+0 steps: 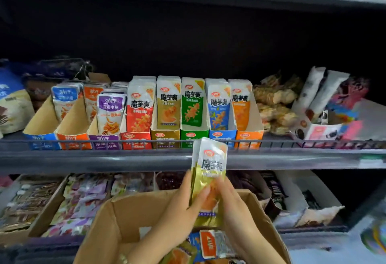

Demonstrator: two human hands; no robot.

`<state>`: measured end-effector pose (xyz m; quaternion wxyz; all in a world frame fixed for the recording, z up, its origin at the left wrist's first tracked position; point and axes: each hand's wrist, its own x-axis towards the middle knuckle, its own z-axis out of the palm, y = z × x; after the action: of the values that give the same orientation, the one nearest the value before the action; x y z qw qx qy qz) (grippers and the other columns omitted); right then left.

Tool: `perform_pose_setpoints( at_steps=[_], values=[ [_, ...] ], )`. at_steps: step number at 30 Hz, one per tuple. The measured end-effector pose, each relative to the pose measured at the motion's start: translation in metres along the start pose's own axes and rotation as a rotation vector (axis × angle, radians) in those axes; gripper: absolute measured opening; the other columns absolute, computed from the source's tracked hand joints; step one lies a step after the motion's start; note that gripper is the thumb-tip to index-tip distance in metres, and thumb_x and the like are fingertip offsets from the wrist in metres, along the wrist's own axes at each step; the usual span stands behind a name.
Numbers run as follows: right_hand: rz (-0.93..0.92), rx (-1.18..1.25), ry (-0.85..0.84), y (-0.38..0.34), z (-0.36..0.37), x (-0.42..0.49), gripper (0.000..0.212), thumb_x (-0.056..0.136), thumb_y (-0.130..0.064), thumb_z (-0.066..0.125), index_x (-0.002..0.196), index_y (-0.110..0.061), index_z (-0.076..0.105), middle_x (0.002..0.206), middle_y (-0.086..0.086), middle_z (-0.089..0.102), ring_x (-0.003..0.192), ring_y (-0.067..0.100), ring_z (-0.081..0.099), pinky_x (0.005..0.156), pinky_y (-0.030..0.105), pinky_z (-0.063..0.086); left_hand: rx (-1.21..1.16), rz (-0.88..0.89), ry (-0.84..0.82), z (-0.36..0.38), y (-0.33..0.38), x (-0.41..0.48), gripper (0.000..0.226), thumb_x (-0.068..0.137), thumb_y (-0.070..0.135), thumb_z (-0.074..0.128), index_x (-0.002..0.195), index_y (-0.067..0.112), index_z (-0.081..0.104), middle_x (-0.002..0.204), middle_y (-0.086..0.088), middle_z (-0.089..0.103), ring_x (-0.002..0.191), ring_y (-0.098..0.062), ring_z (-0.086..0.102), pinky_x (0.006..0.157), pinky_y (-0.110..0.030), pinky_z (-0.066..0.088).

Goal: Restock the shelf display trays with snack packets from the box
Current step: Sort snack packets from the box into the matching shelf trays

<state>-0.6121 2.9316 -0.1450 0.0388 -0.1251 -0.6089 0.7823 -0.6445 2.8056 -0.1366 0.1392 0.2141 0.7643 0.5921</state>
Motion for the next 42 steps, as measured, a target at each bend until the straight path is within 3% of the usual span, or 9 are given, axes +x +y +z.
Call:
perform_pose_setpoints(
  at_steps=[3,8,12,14,19,27,30,36,42],
  values=[
    [-0.016,0.034,0.06,-0.001,-0.012,0.006,0.048,0.083,-0.06,0.052,0.121,-0.03,0.058,0.102,0.001,0.074,0.094,0.018,0.072,0.086,0.041,0.055,0.039,-0.001,-0.056,0.008,0.004,0.006,0.034,0.094,0.039,0.046,0.12,0.056,0.032,0.11,0.049,0.047,0.102,0.031,0.043,0.083,0.002,0.036],
    [-0.114,-0.01,0.072,0.0,-0.02,0.004,0.017,0.099,-0.023,0.047,0.11,-0.032,0.057,0.091,-0.009,0.075,0.079,-0.002,0.069,0.069,0.016,0.052,0.136,-0.002,-0.14,0.017,0.004,0.016,0.059,0.086,0.052,0.047,0.137,0.05,0.018,0.127,0.034,0.049,0.11,0.019,0.049,0.095,-0.01,0.041],
    [-0.315,-0.007,0.037,-0.015,-0.034,0.007,0.081,0.084,-0.003,0.069,0.146,-0.037,0.028,0.122,0.003,0.066,0.111,0.023,0.064,0.092,0.042,0.054,0.182,-0.011,-0.242,0.006,0.012,0.02,0.068,0.08,0.057,0.05,0.138,0.053,0.014,0.125,0.034,0.05,0.108,0.019,0.051,0.097,-0.011,0.041],
    [-0.411,-0.073,-0.023,-0.022,-0.045,0.009,0.097,0.078,-0.001,0.07,0.145,-0.048,0.017,0.132,-0.002,0.059,0.114,0.019,0.063,0.087,0.035,0.056,0.238,-0.032,-0.28,0.002,0.013,0.022,0.083,0.077,0.067,0.049,0.146,0.044,0.01,0.13,0.027,0.051,0.112,0.011,0.053,0.104,-0.026,0.043],
    [-0.455,0.022,0.045,-0.025,-0.047,0.012,0.074,0.078,-0.004,0.065,0.14,-0.032,0.036,0.133,-0.004,0.055,0.116,0.02,0.059,0.087,0.035,0.056,0.211,0.008,-0.166,0.004,0.005,0.022,0.047,0.08,0.052,0.067,0.119,0.043,0.043,0.108,0.021,0.066,0.093,0.0,0.066,0.085,-0.037,0.055],
    [-0.326,-0.288,-0.098,-0.042,-0.052,0.008,0.061,0.068,-0.021,0.078,0.12,-0.025,0.046,0.103,0.006,0.072,0.094,0.021,0.071,0.074,0.031,0.058,0.41,-0.063,-0.31,-0.019,0.012,0.017,0.089,0.086,0.043,0.065,0.149,0.04,0.002,0.127,0.026,0.053,0.11,0.01,0.054,0.102,-0.024,0.044],
    [-0.271,-0.364,-0.178,-0.069,-0.047,0.011,0.055,0.066,-0.012,0.08,0.113,-0.009,0.052,0.099,0.008,0.074,0.092,0.024,0.072,0.076,0.038,0.06,0.499,-0.017,-0.316,-0.041,0.031,0.015,0.083,0.087,0.045,0.064,0.148,0.04,0.008,0.128,0.023,0.049,0.112,0.007,0.053,0.101,-0.022,0.043],
    [-0.269,-0.421,-0.279,-0.121,-0.009,0.025,0.054,0.071,-0.012,0.078,0.119,-0.017,0.055,0.106,0.006,0.073,0.098,0.023,0.071,0.082,0.039,0.058,0.499,0.136,-0.244,-0.079,0.064,0.02,0.063,0.077,0.046,0.074,0.11,0.066,0.023,0.114,0.039,0.048,0.104,0.017,0.05,0.088,-0.012,0.048],
    [-0.301,-0.448,-0.278,-0.152,0.024,0.048,0.049,0.078,-0.006,0.075,0.12,-0.019,0.055,0.103,0.007,0.074,0.095,0.024,0.071,0.084,0.038,0.058,0.525,0.268,-0.116,-0.116,0.082,0.038,0.081,0.067,0.046,0.082,0.125,0.055,0.027,0.114,0.036,0.046,0.103,0.018,0.049,0.084,-0.01,0.047]
  ],
)
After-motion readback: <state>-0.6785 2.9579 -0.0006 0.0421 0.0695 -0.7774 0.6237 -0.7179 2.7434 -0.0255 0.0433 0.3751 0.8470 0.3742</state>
